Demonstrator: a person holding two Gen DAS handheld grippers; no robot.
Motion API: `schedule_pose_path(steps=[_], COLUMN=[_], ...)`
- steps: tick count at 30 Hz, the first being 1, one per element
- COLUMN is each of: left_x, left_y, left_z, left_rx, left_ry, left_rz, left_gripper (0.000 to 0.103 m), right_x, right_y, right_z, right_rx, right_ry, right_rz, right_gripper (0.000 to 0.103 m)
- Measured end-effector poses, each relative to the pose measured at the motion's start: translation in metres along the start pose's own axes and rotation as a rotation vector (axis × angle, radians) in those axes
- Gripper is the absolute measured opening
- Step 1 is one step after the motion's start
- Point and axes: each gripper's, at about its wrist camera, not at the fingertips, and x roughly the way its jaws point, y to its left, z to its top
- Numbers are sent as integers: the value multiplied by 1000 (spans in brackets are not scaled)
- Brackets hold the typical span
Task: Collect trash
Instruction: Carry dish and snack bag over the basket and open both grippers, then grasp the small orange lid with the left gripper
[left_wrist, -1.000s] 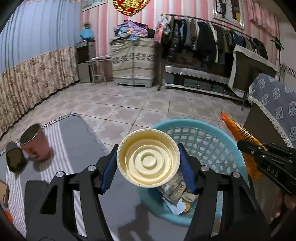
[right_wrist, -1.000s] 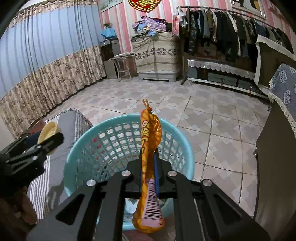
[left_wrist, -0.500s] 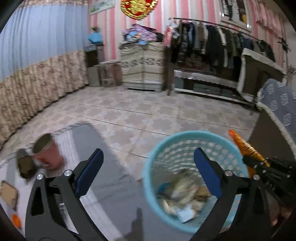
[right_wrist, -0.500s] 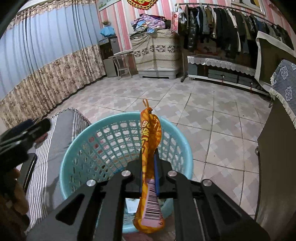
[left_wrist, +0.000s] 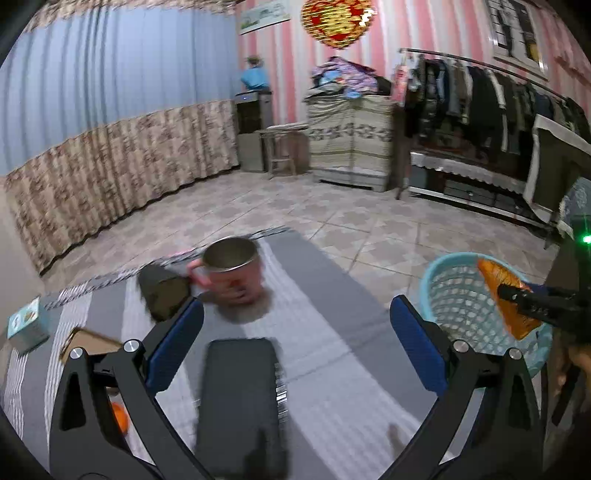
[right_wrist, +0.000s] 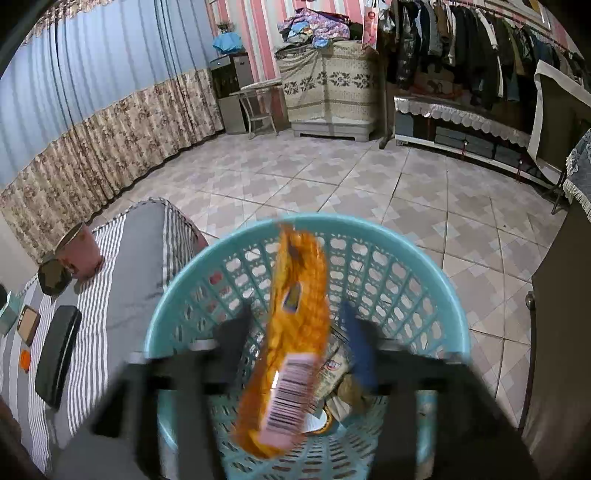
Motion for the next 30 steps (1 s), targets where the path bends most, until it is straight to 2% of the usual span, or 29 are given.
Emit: schedule_pose_path(steps=[1, 5, 7, 13, 20, 24, 28, 30], left_x=[-1, -9, -12, -10, -6, 3, 17, 25], left_y=[10, 42, 56, 107, 155, 177, 182, 182], left_z=[-2, -11, -16, -48, -75, -88, -101, -105], left_rx=[-15, -68, -89, -125, -156, -203, -225, -229], left_ry=[4, 10, 17, 78, 173, 246, 307, 337], left_rz=[11, 55, 74, 160, 211, 198, 178, 173], left_gripper=[98, 98, 98, 98, 97, 97, 96, 84], right_x=[-1, -14, -25, -46, -44, -42, -38, -35], right_y=[3, 10, 21, 60, 109, 131, 140, 141], right_z=[1, 1, -3, -17, -35, -44, -46, -46], right_rx=[-5, -7, -23, -78, -144, -196, -194, -202], right_ry=[-3, -49, -88, -135, -108, -93, -65, -55], right_rz=[-10, -76, -93, -35, 48, 70, 97, 98], right_gripper=[58, 84, 89, 95, 95, 95, 95, 95])
